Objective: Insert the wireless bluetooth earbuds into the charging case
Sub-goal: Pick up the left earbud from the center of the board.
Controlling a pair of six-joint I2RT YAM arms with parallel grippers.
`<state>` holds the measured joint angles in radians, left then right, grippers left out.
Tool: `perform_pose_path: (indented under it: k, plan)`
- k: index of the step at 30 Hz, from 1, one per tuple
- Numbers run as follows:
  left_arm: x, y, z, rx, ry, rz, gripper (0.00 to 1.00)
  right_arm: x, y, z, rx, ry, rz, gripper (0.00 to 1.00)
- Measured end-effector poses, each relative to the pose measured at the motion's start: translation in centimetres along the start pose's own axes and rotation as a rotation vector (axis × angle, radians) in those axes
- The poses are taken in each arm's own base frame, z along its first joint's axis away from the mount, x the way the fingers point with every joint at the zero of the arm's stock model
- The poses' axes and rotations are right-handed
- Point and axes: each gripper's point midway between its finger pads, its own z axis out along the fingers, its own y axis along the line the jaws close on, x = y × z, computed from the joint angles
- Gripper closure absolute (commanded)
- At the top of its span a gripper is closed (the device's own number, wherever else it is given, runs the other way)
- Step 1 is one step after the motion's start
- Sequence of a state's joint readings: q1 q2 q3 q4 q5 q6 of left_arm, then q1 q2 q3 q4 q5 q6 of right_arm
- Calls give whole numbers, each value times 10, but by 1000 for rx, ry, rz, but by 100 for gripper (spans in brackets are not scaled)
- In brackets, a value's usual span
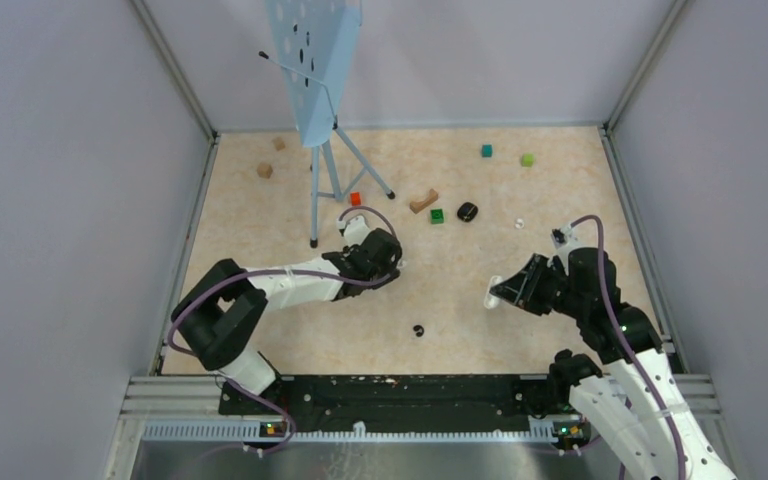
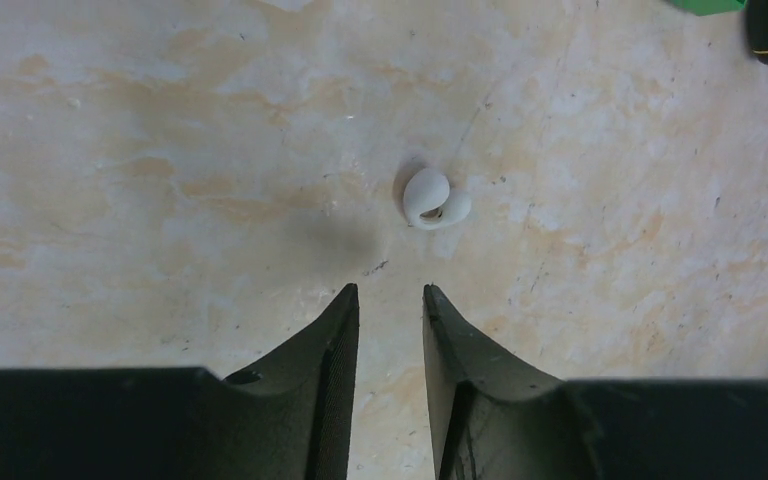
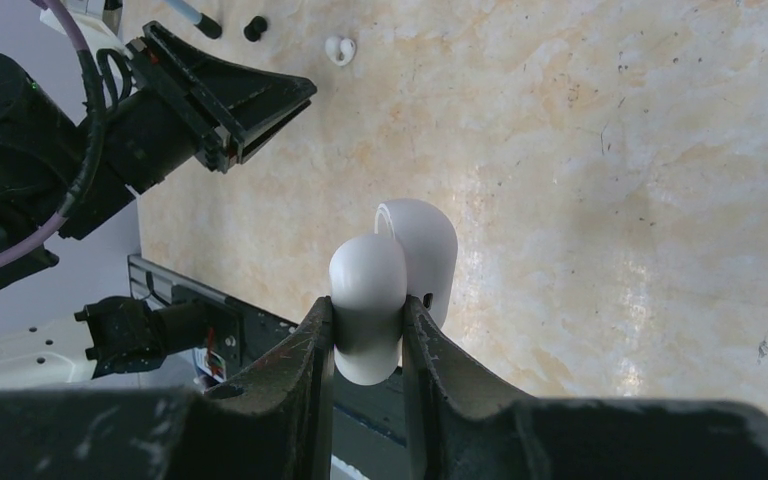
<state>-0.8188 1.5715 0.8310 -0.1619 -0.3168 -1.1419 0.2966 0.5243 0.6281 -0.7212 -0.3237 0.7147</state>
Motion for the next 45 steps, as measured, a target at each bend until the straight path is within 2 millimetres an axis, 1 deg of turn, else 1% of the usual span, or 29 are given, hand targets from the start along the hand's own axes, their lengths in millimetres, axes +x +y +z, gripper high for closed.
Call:
perform_pose_path:
  k: [3, 6, 12, 20, 24, 29, 34, 36, 41, 45]
  plan:
    - [0, -3, 12, 4, -21, -28, 65, 1, -1, 0, 3, 4, 0, 100]
    - [4, 0, 21, -11, -15, -26, 65, 1, -1, 0, 5, 5, -5, 100]
    - [-4, -26, 41, 29, -26, 36, 66, 5, -5, -1, 18, 19, -10, 100]
    - [-12, -54, 61, 99, 4, 237, 65, 5, -8, -1, 33, 19, -21, 100]
    - [-14, -65, 69, 128, 15, 331, 67, 5, -9, -1, 36, 17, -21, 100]
    - [-17, -64, 71, 128, 10, 362, 63, 5, -9, 0, 35, 17, -21, 100]
    - [-19, -64, 71, 128, -1, 366, 63, 5, -9, 0, 39, 22, -19, 100]
    - [-20, -60, 69, 120, -6, 388, 66, 5, -10, 1, 40, 23, -19, 100]
    - [-23, -50, 67, 85, 9, 535, 64, 6, -11, 4, 41, 31, -16, 100]
    - [-32, -55, 67, 71, 5, 672, 64, 10, -14, 7, 49, 50, -8, 100]
